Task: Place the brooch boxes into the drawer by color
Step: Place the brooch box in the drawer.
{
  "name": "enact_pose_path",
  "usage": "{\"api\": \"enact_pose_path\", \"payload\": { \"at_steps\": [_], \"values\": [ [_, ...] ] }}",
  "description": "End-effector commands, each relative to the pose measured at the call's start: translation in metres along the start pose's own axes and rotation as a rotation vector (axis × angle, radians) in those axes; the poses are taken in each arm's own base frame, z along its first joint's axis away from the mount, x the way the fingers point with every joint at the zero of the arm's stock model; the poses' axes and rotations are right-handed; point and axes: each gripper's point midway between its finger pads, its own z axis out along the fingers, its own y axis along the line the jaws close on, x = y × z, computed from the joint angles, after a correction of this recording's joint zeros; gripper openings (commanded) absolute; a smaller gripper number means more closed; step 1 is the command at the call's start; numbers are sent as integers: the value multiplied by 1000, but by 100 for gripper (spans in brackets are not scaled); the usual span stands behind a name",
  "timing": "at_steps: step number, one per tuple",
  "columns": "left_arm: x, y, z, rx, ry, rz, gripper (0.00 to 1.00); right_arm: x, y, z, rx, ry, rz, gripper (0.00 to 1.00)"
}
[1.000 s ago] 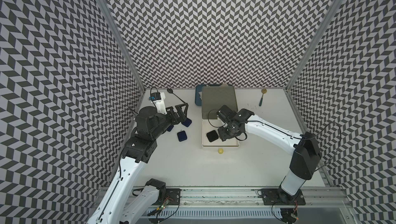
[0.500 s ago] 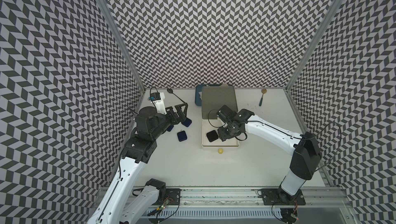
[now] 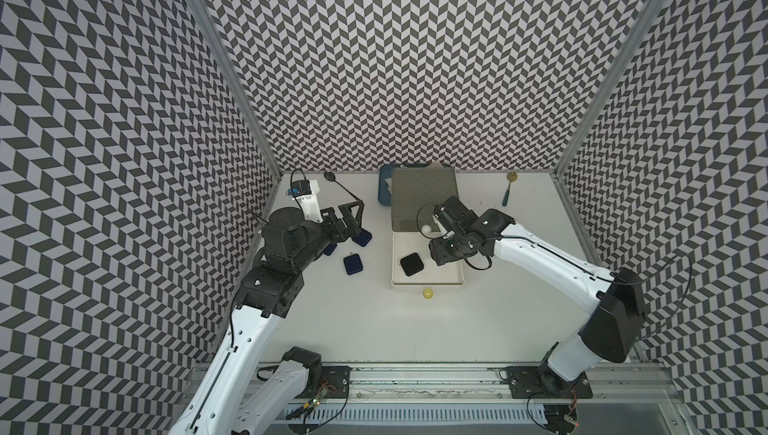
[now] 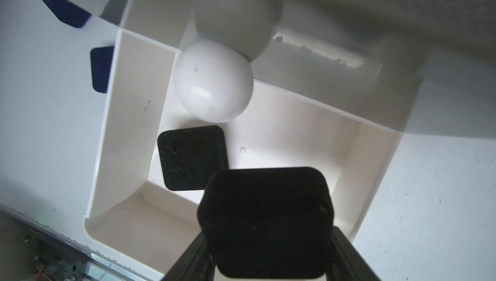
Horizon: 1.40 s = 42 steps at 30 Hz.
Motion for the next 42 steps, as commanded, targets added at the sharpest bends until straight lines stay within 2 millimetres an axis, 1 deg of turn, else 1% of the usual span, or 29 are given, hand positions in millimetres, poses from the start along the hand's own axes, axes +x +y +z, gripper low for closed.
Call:
{"api": "enact_pose_path", "payload": {
  "at_steps": [1, 5, 10, 18, 22, 30, 37, 42],
  "values": [
    [-6, -4, -7, 6, -20, 7, 100, 5, -2, -2, -5, -24, 20, 46],
    [-6, -4, -8, 5, -22, 5, 100, 23, -1, 6, -19, 0, 32, 46],
    [-5, -4, -8, 8, -20, 2, 100, 32, -2, 16, -23, 13, 43, 46],
    [-6, -3, -11, 0, -25, 9, 100, 28, -4, 29, 13, 27, 22, 47],
    [-6, -3, -10, -1, -23, 10, 100, 31, -3, 37, 16, 45, 18, 47],
    [-8, -3, -11, -3, -26, 18, 100, 31, -2, 44, 16, 48, 25, 48],
    [-9, -4, -11, -5, -27, 22, 100, 32, -2, 50, 19, 60, 34, 54],
    [-9, -4, -11, -6, -27, 24, 100, 31, -1, 53, 18, 62, 36, 56]
  ]
}}
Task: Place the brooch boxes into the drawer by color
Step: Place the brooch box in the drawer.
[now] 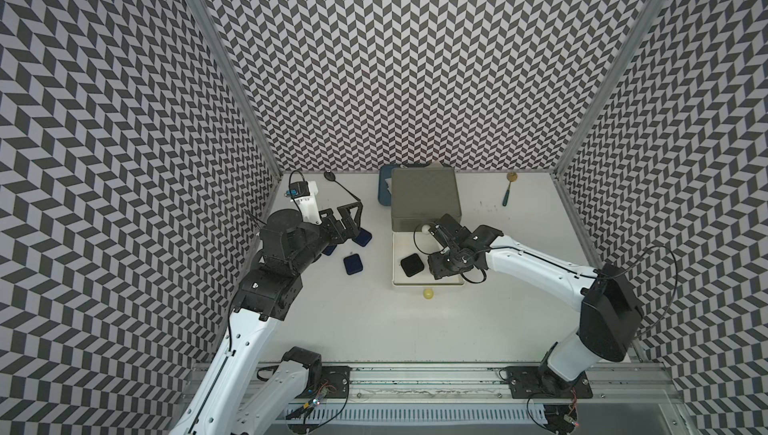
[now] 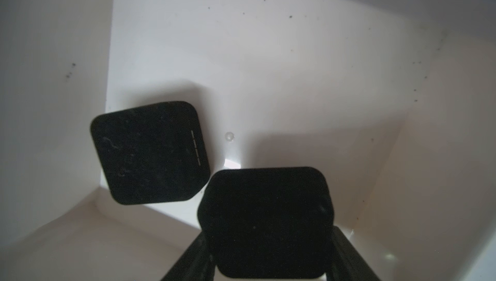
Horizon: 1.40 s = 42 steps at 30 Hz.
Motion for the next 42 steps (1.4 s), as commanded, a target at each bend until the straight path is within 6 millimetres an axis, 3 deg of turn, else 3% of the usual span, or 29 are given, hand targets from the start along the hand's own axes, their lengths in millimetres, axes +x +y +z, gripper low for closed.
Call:
{"api": "enact_pose_path", "payload": {
  "at_steps": [1, 23, 34, 42],
  "values": [
    [-10, -5, -6, 3, -24, 20, 100, -6, 0, 4, 10, -11, 13, 56],
    [-15, -3, -14, -16, -51, 28, 100, -20, 7, -19, -22, -59, 10, 77],
    [-9, -5, -9, -1, -21, 23, 100, -50, 16, -96, -83, -224, 17, 82],
    [5, 0, -7, -9, 25, 22, 100, -36, 2, -147, -96, -316, 21, 83]
  ]
}}
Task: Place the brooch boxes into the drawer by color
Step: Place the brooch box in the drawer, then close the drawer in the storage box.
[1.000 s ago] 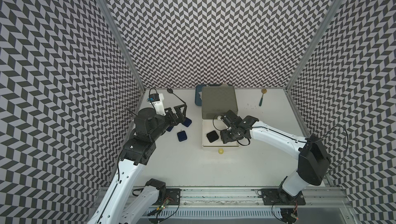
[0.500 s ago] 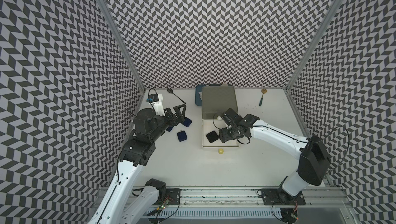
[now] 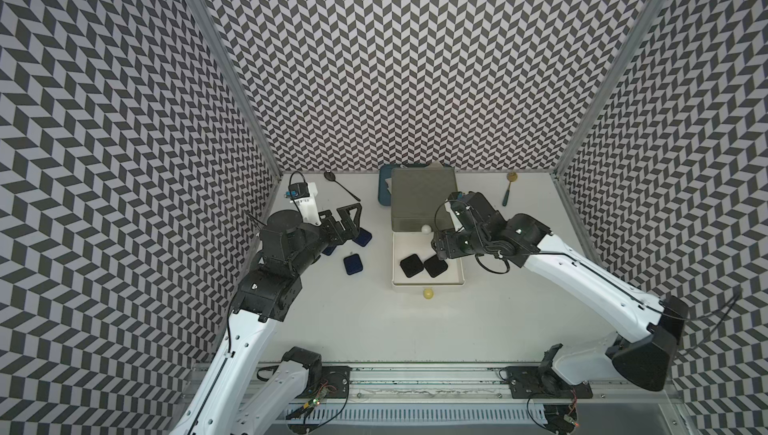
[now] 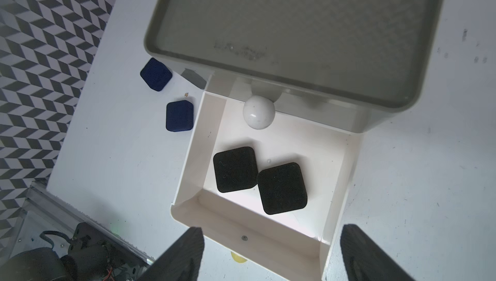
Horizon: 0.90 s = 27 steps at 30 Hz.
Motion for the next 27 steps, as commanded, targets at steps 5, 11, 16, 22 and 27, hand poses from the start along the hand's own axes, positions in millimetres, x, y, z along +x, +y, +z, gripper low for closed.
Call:
{"api": "enact_pose_path", "payload": {
  "at_steps": [5, 11, 16, 22, 27],
  "values": [
    [25, 11, 8, -5, 48, -5, 100, 76, 10, -29, -41, 30, -25, 81],
    [32, 11, 16, 19, 53, -34, 100, 153, 46, -35, -169, 88, 70, 77],
    [30, 10, 15, 16, 54, -27, 100, 171, 65, -9, -166, 122, 56, 77],
    [25, 9, 10, 9, 38, -21, 100, 156, 61, 15, -66, 46, 91, 76],
    [22, 6, 7, 17, 38, -14, 100, 147, 47, 32, -49, 13, 145, 74]
  ]
}}
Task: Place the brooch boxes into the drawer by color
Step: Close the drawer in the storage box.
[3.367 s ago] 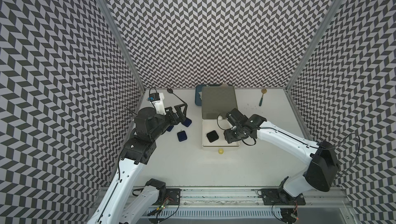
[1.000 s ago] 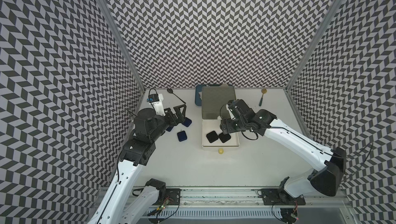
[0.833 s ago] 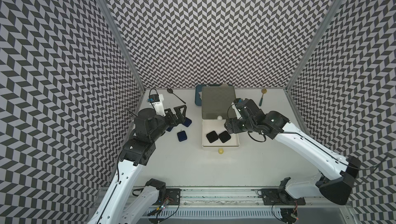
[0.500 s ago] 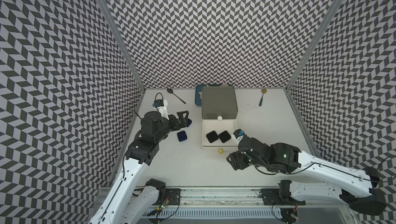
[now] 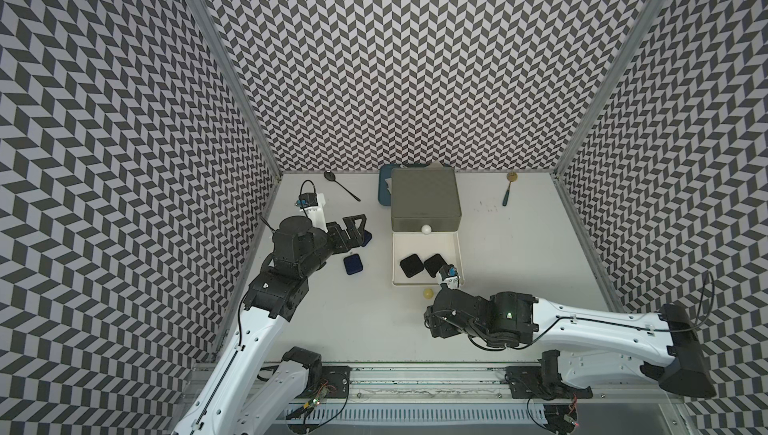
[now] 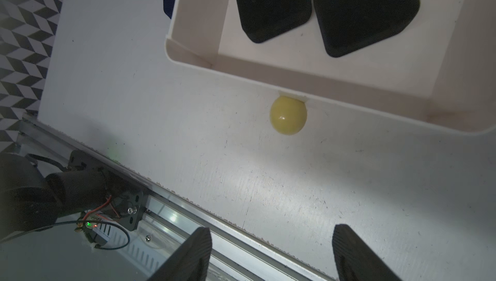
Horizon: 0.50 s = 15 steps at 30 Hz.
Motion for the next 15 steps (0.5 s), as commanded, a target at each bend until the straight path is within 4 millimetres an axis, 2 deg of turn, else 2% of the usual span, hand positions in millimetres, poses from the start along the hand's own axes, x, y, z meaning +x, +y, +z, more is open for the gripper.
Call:
{"api": "enact_pose_path", "payload": {
  "at_steps": [1, 5, 15],
  "values": [
    [-13, -12, -9, 33, -35, 21, 100, -23, -6, 7, -4, -92, 68, 73],
    [-12, -12, -7, 32, -26, 17, 100, -30, -11, 18, -1, -103, 60, 71],
    [-15, -11, -7, 25, -33, 19, 100, -22, -5, 45, 24, -21, 7, 71]
  ]
}}
